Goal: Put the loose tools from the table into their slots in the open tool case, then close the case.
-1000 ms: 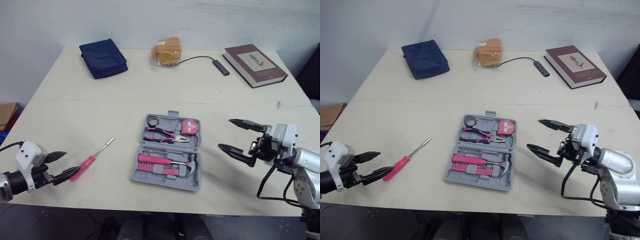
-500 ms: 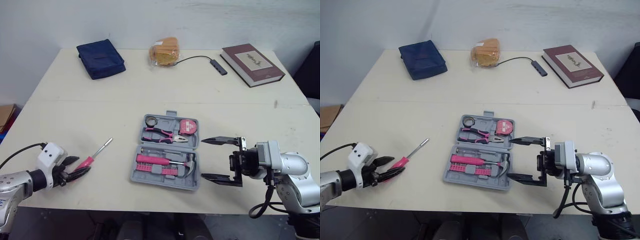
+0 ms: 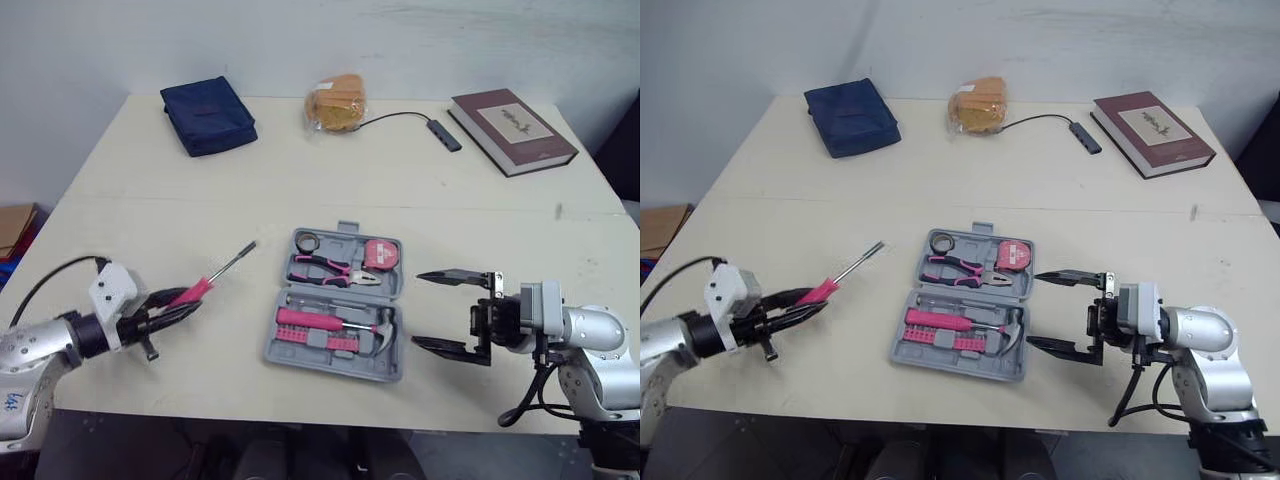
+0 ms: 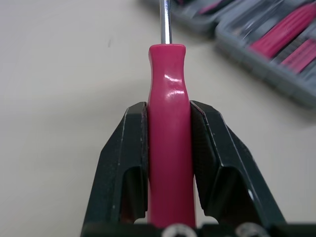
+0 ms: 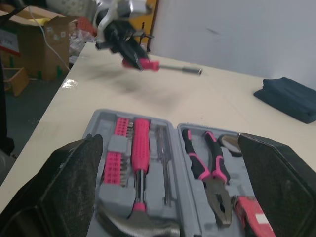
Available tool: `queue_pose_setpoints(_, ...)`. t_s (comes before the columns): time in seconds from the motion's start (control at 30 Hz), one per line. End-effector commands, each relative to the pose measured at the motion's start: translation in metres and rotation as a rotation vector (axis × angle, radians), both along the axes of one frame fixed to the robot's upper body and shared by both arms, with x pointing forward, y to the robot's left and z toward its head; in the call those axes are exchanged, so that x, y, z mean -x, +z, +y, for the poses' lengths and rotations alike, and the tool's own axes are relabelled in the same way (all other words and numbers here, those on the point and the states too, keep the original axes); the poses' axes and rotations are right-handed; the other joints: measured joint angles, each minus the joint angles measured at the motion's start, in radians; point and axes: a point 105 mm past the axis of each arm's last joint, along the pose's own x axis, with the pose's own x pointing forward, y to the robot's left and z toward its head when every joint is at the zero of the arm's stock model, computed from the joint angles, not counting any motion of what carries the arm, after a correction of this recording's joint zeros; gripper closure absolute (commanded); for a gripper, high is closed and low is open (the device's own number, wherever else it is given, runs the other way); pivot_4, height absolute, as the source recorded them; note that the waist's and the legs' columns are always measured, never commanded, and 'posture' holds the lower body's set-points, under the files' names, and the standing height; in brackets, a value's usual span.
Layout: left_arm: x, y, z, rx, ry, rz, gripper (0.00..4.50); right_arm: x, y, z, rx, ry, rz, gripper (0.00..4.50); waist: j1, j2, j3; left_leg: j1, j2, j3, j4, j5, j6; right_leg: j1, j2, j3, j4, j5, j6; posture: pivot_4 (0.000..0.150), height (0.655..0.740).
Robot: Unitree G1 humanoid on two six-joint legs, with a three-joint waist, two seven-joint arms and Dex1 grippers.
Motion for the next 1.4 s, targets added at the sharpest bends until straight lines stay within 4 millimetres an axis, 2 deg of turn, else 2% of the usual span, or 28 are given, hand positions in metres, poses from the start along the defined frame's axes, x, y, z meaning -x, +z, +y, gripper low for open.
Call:
queue_pose_setpoints(0.03, 0.008, 0.007, -0.021, -0.034, -0.141, -0.006, 3.96, 0.001, 0.008, -0.012, 0.016, -0.015, -0.052, 0.00, -0.004, 0.001, 0.000, 0.000, 0.000, 0.000, 0.000, 0.000, 0.000, 0.000, 0.000, 0.000, 0.000, 0.000, 0.000, 0.150, 0.7400)
queue_pose_setpoints(0.07, 0.008, 0.009, -0.030, -0.038, -0.186, 0.001, 3.96, 0.002, 0.008, -0.015, 0.027, -0.018, -0.052, 0.00, -0.005, 0.001, 0.000, 0.000, 0.000, 0.000, 0.000, 0.000, 0.000, 0.000, 0.001, 0.000, 0.000, 0.000, 0.000, 0.150, 0.7400)
queue_pose_setpoints(0.17, 0.008, 0.016, -0.076, -0.057, -0.378, 0.015, 3.96, 0.006, 0.006, -0.026, 0.041, -0.046, 0.000, 0.00, -0.002, 0.001, 0.001, 0.000, 0.001, 0.000, 0.000, 0.000, 0.000, 0.000, 0.002, 0.000, 0.001, 0.000, 0.000, 0.150, 0.7400)
queue_pose_setpoints(0.23, 0.009, 0.013, -0.094, -0.099, -0.448, 0.039, 3.96, 0.008, 0.005, -0.029, 0.043, -0.059, 0.014, 0.00, 0.010, 0.001, 0.001, 0.000, 0.000, 0.000, 0.002, 0.001, -0.001, 0.000, 0.002, 0.000, 0.003, 0.000, 0.000, 0.150, 0.7400)
queue_pose_setpoints(0.43, 0.011, -0.010, -0.127, -0.231, -0.533, 0.163, 3.96, 0.012, 0.007, -0.023, 0.041, -0.068, 0.012, 0.00, 0.010, 0.001, 0.001, 0.001, 0.000, 0.001, 0.002, 0.001, 0.000, 0.002, 0.004, 0.001, 0.002, 0.001, 0.002, 0.150, 0.7400)
queue_pose_setpoints(0.53, 0.009, -0.013, -0.133, -0.255, -0.527, 0.186, 3.96, 0.012, 0.007, -0.022, 0.040, -0.083, 0.015, 0.00, 0.006, 0.001, 0.001, 0.001, 0.000, 0.001, 0.004, 0.001, 0.000, 0.002, 0.004, 0.001, 0.004, 0.001, 0.002, 0.150, 0.7400)
queue_pose_setpoints(0.7, 0.009, -0.029, -0.136, -0.376, -0.546, 0.229, 3.96, 0.014, 0.004, -0.021, 0.037, -0.105, 0.022, 0.00, 0.006, 0.000, 0.002, 0.001, -0.001, 0.001, 0.005, 0.001, 0.000, 0.002, 0.005, 0.002, 0.005, 0.001, 0.002, 0.150, 0.7400)
queue_pose_setpoints(0.9, 0.009, -0.033, -0.145, -0.377, -0.573, 0.227, 3.96, 0.012, 0.000, -0.019, 0.031, -0.116, 0.021, 0.00, 0.011, 0.000, 0.002, 0.001, -0.001, 0.001, 0.006, 0.001, 0.001, 0.002, 0.005, 0.002, 0.005, 0.001, 0.002, 0.150, 0.7400)
queue_pose_setpoints(1.2, 0.011, -0.039, -0.142, -0.391, -0.560, 0.252, 3.96, 0.013, -0.004, -0.019, 0.024, -0.128, 0.023, 0.00, 0.022, 0.000, 0.002, 0.001, -0.001, 0.001, 0.006, 0.001, 0.001, 0.002, 0.005, 0.002, 0.005, 0.001, 0.002, 0.150, 0.7400)
queue_pose_setpoints(1.27, 0.014, -0.039, -0.140, -0.392, -0.572, 0.266, 2.95, 0.014, -0.005, -0.019, 0.024, -0.129, 0.022, 0.00, 0.024, 0.000, 0.002, 0.001, -0.001, 0.001, 0.006, 0.001, 0.001, 0.002, 0.005, 0.002, 0.005, 0.001, 0.002, 0.150, 0.7400)
queue_pose_setpoints(1.3, 0.011, -0.037, -0.141, -0.383, -0.568, 0.239, 2.63, 0.014, -0.005, -0.019, 0.023, -0.130, 0.022, 0.00, 0.023, 0.000, 0.002, 0.001, -0.001, 0.001, 0.006, 0.001, 0.001, 0.002, 0.005, 0.002, 0.005, 0.001, 0.002, 0.150, 0.7400)
queue_pose_setpoints(1.4, 0.013, -0.019, -0.148, -0.304, -0.641, 0.158, 1.30, 0.013, -0.005, -0.019, 0.023, -0.133, 0.022, 0.00, 0.024, 0.000, 0.002, 0.001, -0.001, 0.001, 0.006, 0.001, 0.001, 0.002, 0.004, 0.002, 0.005, 0.001, 0.002, 0.150, 0.7400)
